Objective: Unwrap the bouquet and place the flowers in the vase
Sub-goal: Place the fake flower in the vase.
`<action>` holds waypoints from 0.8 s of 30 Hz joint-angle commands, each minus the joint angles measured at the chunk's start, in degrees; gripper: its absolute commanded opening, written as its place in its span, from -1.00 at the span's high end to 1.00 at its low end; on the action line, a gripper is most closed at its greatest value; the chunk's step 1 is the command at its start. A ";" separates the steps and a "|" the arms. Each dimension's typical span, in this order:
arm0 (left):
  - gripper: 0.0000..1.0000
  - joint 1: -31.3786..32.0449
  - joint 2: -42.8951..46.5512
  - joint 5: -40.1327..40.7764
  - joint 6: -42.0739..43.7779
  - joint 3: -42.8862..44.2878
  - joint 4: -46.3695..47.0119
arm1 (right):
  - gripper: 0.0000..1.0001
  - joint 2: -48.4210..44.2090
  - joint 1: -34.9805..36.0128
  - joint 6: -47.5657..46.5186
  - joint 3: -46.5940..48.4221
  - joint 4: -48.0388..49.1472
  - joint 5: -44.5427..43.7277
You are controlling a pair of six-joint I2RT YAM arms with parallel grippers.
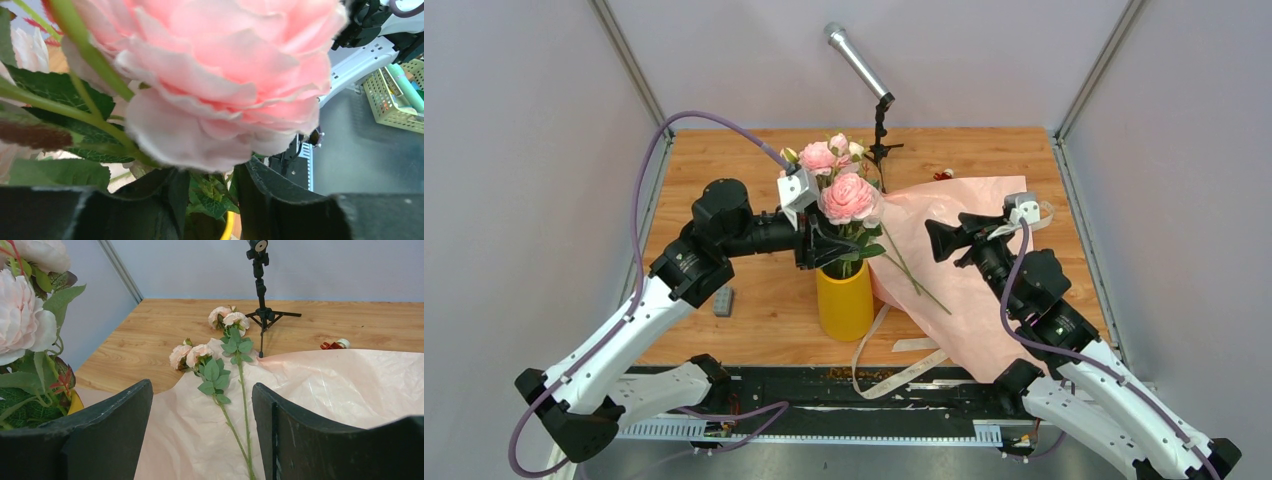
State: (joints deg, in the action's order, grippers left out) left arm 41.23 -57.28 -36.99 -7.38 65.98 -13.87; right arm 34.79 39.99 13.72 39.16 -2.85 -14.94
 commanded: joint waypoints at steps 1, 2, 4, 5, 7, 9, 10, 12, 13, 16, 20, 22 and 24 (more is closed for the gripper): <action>0.17 0.25 0.54 0.26 -0.75 -1.00 1.92 | -0.46 -0.30 0.01 1.37 -0.45 0.98 -0.09; 0.22 0.32 0.62 0.26 -0.82 -1.23 1.88 | -0.46 -0.31 0.03 1.58 -0.67 1.00 0.00; 0.29 0.26 0.87 0.29 -1.06 -1.93 1.90 | -0.46 -0.25 0.00 1.81 -0.98 1.01 0.13; 0.31 0.26 0.99 0.24 -1.30 -2.35 2.00 | -0.46 -0.26 0.00 1.90 -1.15 0.98 0.17; 0.34 0.26 1.26 0.16 -1.56 -2.80 1.82 | -0.46 -0.18 0.00 1.88 -1.35 1.00 0.41; 0.34 0.25 1.47 0.20 -1.22 -2.76 0.63 | -0.46 -0.08 0.05 1.68 -1.45 0.96 0.31; 0.31 0.25 1.64 0.37 -0.93 -2.64 -0.38 | -0.46 0.02 0.01 1.55 -1.41 0.98 0.29; 0.22 0.30 1.86 0.46 -0.55 -1.73 -1.92 | -0.46 0.14 0.05 1.26 -1.24 0.99 0.20; 0.15 0.26 1.97 0.49 -0.45 -0.72 -2.46 | -0.46 0.20 0.01 1.16 -1.15 1.00 0.16; -0.25 0.25 2.53 1.14 -0.35 2.05 -4.62 | -0.46 0.24 0.00 0.89 -0.97 1.00 0.23; -0.51 0.25 2.70 1.15 0.75 6.59 -8.88 | -0.46 -0.37 0.00 1.17 -0.92 0.66 0.47; -0.61 0.26 2.69 0.97 1.58 9.15 -11.51 | -0.46 -1.03 0.01 1.51 -1.05 0.57 0.38; -0.76 0.25 2.53 1.56 3.25 12.01 -15.11 | -0.46 -1.47 0.01 1.95 -0.94 0.52 0.29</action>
State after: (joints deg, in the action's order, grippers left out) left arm 41.23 -55.94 -35.88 -7.05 71.99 -23.62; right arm 34.72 39.99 14.90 37.80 -3.22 -14.85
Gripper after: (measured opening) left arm 0.832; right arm 0.731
